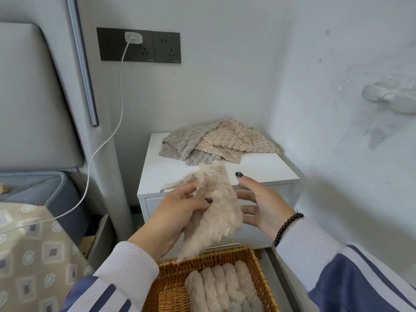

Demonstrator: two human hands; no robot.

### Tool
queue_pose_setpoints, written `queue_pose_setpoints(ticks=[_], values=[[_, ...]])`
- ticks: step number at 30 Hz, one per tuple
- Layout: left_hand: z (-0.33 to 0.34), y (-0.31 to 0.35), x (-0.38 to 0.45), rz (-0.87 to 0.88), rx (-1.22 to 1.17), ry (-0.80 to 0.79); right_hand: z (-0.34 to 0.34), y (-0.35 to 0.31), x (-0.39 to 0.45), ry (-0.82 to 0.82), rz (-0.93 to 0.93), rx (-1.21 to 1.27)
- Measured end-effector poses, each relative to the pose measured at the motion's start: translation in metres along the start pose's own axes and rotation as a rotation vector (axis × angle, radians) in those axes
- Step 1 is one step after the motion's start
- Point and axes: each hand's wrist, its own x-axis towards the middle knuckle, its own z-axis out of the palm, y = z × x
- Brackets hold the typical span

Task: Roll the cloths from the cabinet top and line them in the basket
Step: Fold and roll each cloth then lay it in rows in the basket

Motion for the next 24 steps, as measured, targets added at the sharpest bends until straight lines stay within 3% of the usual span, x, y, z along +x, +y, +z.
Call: queue_pose_setpoints(ticks=[4, 7, 13, 17, 21, 22, 24], values=[[0.008, -0.010, -0.005, -0.084, 0.248, -0.166, -0.002, 0.017, 0.012, -0.129, 0.090, -0.036], [0.011, -0.013, -0.006, -0.088, 0.342, -0.186, 0.004, 0.028, 0.018, -0.079, 0.044, -0.108], [0.011, -0.019, -0.005, -0.061, 0.220, 0.012, 0.006, 0.035, 0.021, 0.054, -0.132, -0.266], [0.011, -0.021, 0.000, 0.018, 0.174, 0.133, 0.001, 0.029, 0.017, 0.069, -0.181, -0.140], [0.009, -0.007, -0.001, 0.085, -0.085, 0.185, -0.012, 0.013, 0.013, 0.136, -0.188, 0.013], [0.008, -0.003, -0.002, 0.095, -0.123, 0.196, -0.017, 0.010, 0.012, 0.141, -0.209, -0.054], [0.004, 0.004, -0.005, 0.110, -0.165, 0.196, -0.026, 0.007, 0.009, 0.096, -0.275, -0.481]])
